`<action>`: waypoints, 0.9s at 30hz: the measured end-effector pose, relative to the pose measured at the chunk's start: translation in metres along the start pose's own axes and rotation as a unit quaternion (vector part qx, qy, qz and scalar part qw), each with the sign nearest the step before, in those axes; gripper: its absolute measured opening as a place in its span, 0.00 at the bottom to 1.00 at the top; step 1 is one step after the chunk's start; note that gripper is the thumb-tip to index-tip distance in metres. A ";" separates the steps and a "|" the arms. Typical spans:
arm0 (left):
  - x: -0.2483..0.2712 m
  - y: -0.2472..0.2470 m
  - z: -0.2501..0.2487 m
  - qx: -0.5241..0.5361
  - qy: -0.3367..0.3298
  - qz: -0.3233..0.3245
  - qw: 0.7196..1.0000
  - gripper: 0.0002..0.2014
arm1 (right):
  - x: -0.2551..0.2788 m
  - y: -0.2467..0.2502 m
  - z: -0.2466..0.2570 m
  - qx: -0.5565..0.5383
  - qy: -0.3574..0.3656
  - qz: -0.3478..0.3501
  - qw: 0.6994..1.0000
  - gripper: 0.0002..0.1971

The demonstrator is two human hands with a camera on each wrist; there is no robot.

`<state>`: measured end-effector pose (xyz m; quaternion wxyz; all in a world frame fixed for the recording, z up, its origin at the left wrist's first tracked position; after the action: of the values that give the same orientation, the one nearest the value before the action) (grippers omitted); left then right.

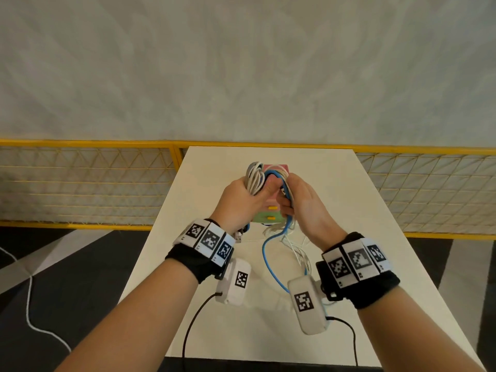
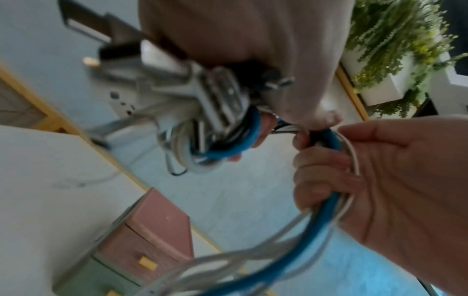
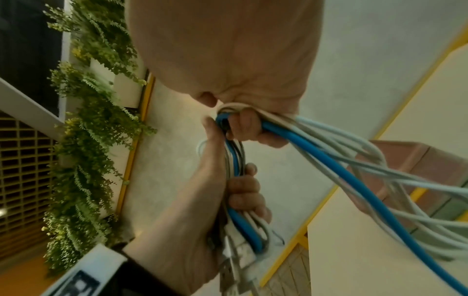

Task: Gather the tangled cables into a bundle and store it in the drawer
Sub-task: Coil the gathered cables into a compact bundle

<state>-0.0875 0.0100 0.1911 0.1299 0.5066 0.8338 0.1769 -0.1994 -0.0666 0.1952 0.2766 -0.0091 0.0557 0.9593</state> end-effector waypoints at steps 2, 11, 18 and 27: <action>0.001 -0.001 -0.004 -0.017 -0.017 0.005 1.000 0.18 | -0.001 -0.004 0.002 -0.007 0.016 -0.027 0.999 0.17; -0.003 0.005 0.012 -0.061 0.004 0.084 0.995 0.24 | -0.005 0.016 0.016 -0.048 -0.112 0.100 0.988 0.11; -0.008 0.008 0.013 -0.092 0.020 0.086 0.992 0.14 | -0.019 0.006 0.014 0.170 -0.050 0.093 0.980 0.13; -0.006 0.016 0.008 0.084 0.040 0.062 0.994 0.10 | -0.014 0.002 0.009 0.177 0.038 0.003 0.983 0.13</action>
<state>-0.0687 0.0124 0.1906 0.0420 0.5592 0.8170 0.1346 -0.1885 -0.0752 0.2046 0.2688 0.0037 0.2353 0.9340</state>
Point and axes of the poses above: each hand's wrist, its own x-axis away from the middle knuckle, its own y-axis out of the back of the hand, z = x × y, the point moved 1 cm from there along -x, towards the middle knuckle, and after that the axes turned 10 degrees about z, right-handed, at the moved point
